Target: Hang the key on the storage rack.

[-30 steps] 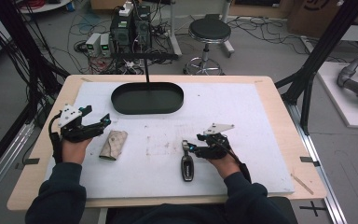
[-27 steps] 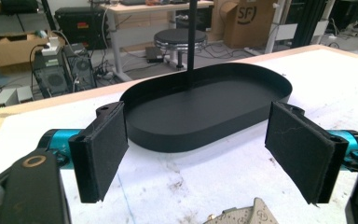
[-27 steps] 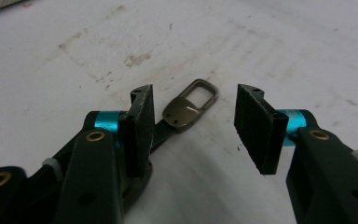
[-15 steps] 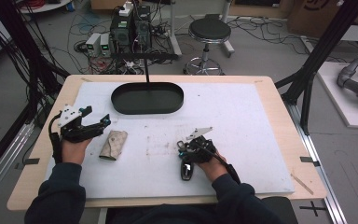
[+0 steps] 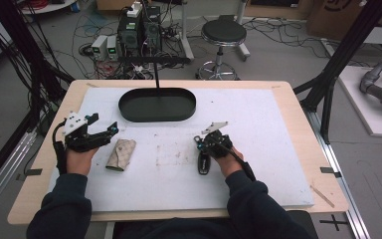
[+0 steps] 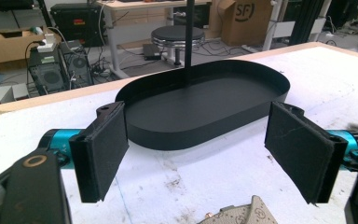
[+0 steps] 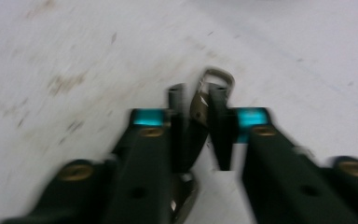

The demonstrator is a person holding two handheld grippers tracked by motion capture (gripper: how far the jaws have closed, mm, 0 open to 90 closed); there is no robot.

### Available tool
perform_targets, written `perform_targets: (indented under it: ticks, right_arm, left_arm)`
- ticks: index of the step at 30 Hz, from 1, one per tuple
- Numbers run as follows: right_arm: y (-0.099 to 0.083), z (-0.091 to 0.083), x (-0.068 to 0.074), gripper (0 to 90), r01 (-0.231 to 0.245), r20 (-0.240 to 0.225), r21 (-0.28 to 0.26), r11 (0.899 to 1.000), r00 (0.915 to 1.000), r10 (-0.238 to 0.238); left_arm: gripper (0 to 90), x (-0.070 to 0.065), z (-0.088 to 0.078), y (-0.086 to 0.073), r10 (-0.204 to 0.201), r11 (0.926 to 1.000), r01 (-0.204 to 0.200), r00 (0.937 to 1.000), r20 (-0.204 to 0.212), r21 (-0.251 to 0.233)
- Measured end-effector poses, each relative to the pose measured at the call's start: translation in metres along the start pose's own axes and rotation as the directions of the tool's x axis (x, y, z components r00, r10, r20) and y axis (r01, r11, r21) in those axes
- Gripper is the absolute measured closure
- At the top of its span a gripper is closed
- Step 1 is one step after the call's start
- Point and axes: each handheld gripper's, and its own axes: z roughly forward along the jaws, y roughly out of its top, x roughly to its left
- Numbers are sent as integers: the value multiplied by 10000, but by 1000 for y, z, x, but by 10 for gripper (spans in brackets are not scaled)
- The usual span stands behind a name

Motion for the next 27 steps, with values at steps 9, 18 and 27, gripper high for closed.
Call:
perform_targets:
  ticks: [9,18,27]
  right_arm:
    - [-14,-23,21,269,-1443,64,-189,9894,9895,1444]
    - [-26,-21,16,293,-426,536,544,9976,9978,397]
    - [-31,-25,-1,265,-859,956,218,9961,9919,835]
  left_arm:
    - [215,0,0,0,-29,10000,29,10000,1,14]
    - [215,2,-1,0,-95,10000,95,9999,-40,-18]
    - [215,1,0,0,-27,10000,27,10000,2,40]
